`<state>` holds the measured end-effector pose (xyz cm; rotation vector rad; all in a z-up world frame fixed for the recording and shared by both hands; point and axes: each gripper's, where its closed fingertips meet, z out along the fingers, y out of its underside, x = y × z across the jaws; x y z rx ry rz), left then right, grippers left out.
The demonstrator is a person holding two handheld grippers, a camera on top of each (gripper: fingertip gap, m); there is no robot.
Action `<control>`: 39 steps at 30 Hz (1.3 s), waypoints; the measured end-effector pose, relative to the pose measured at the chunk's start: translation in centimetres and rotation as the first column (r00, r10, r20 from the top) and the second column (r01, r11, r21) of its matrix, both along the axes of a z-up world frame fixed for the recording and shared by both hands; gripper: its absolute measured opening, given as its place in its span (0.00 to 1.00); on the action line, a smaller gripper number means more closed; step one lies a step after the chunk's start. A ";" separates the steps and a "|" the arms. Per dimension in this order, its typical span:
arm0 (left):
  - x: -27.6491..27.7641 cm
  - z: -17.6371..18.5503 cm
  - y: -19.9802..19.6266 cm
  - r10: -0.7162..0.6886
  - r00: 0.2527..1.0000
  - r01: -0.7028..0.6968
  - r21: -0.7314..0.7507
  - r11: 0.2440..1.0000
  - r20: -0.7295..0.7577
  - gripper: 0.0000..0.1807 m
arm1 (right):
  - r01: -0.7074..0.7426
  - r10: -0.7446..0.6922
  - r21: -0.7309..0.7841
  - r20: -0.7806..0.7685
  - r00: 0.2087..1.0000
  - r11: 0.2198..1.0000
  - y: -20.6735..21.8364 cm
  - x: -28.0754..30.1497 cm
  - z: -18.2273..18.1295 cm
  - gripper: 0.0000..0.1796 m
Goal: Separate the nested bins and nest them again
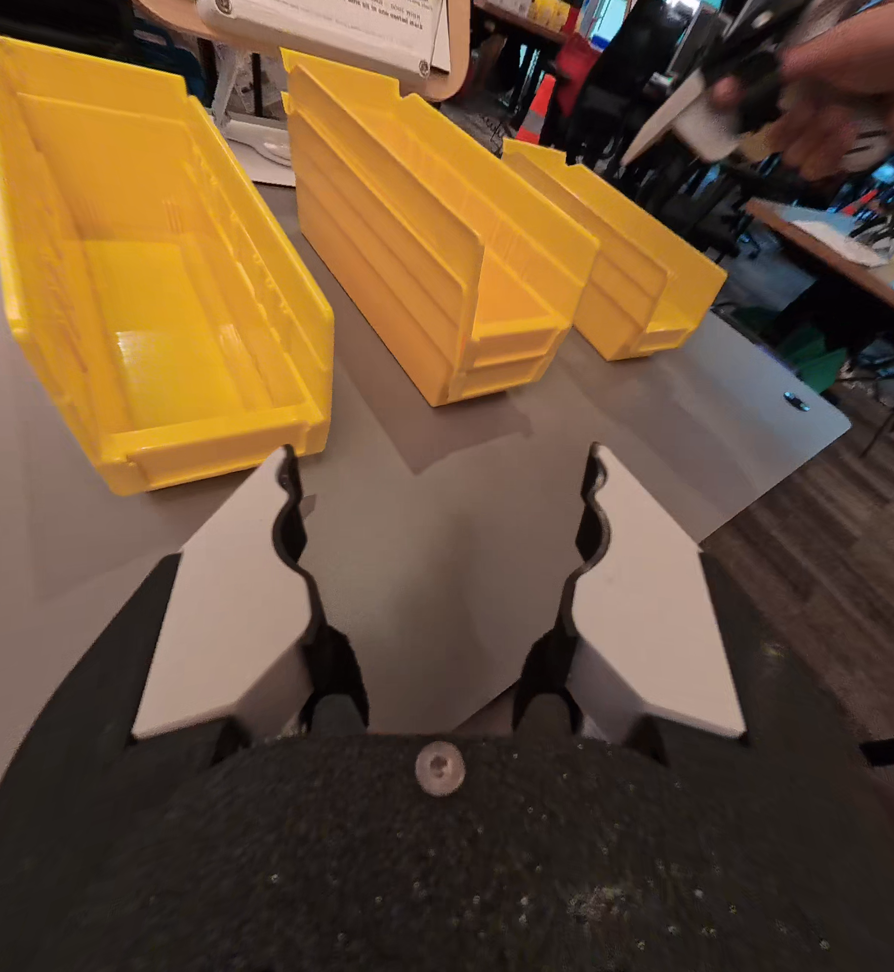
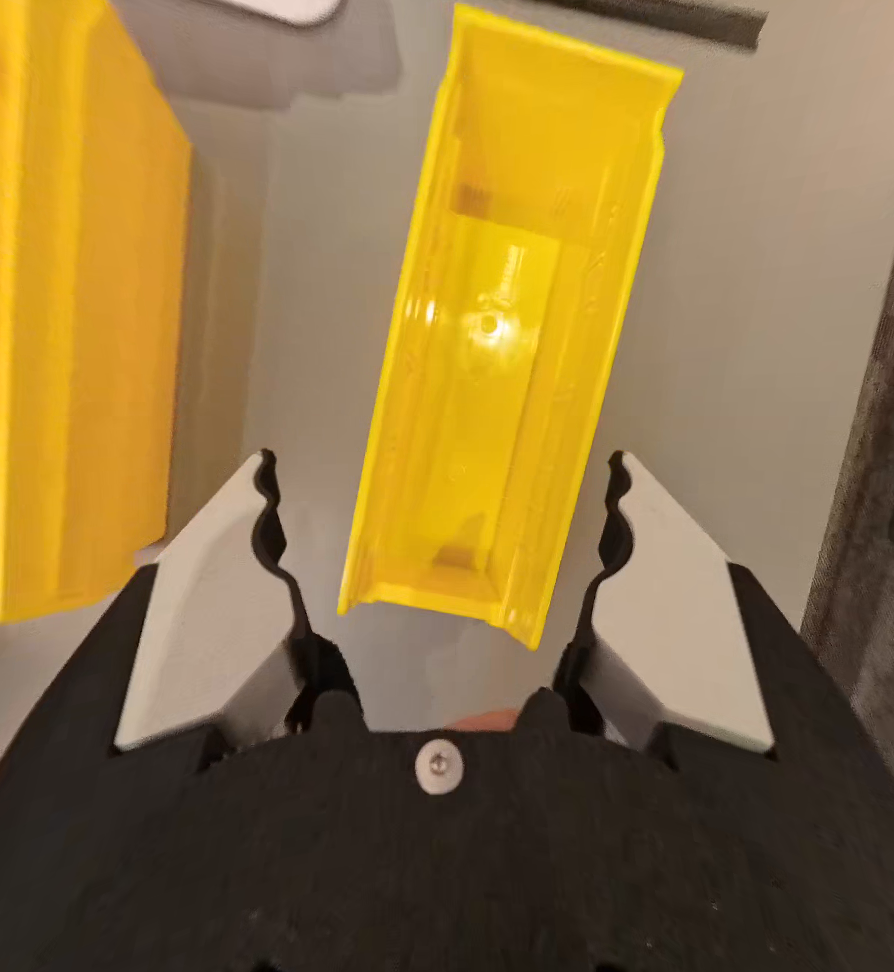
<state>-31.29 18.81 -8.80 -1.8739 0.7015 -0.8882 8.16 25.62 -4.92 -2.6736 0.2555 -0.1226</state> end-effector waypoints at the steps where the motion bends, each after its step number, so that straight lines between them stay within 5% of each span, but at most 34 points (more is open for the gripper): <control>1: -0.3 0.2 0.1 0.010 1.000 -0.010 -0.008 1.000 0.015 0.52 | 0.013 -0.013 -0.062 0.001 1.000 0.998 0.7 0.4 -0.8 0.69; 8: 0.1 1.3 -1.1 -0.093 0.994 0.091 0.035 0.995 0.064 0.53 | 0.100 -0.103 -0.340 0.009 0.995 0.935 2.2 1.4 -6.3 0.69; 14: 0.8 1.1 -2.4 -0.159 0.986 0.158 0.039 0.987 0.053 0.49 | 0.122 -0.125 -0.386 0.018 0.992 0.914 2.5 2.2 -8.7 0.66; 15: 0.9 1.1 -2.5 -0.163 0.985 0.162 0.029 0.986 0.063 0.49 | 0.101 -0.101 -0.407 0.022 0.995 0.908 2.2 2.3 -9.0 0.60; 18: 1.0 0.7 -2.6 -0.177 0.983 0.176 0.013 0.984 0.058 0.48 | 0.021 -0.079 -0.423 -0.120 0.990 0.906 1.9 0.6 -10.2 0.13; 19: 1.0 0.7 -2.5 -0.176 0.983 0.175 0.015 0.984 0.056 0.48 | 0.043 -0.095 -0.388 -0.117 0.989 0.921 2.3 0.9 -10.2 0.08; 23: 0.7 0.6 -2.2 -0.167 0.985 0.166 0.016 0.986 0.046 0.49 | 0.018 -0.053 -0.289 -0.112 0.992 0.957 4.0 1.3 -7.8 0.32; 29: 0.7 0.1 -2.1 -0.178 0.981 0.182 -0.048 0.982 0.082 0.49 | -0.065 0.087 -0.171 0.124 0.988 0.983 5.7 4.9 -0.1 0.52; 32: 1.1 -0.3 -2.3 -0.192 0.977 0.199 -0.077 0.977 0.091 0.49 | -0.035 0.044 -0.293 0.025 0.999 0.955 2.9 6.1 -2.7 0.68; 39: 1.8 -0.9 -2.9 -0.212 0.976 0.215 -0.065 0.975 0.055 0.49 | 0.013 -0.039 -0.323 -0.072 0.997 0.946 2.4 7.2 -7.0 0.80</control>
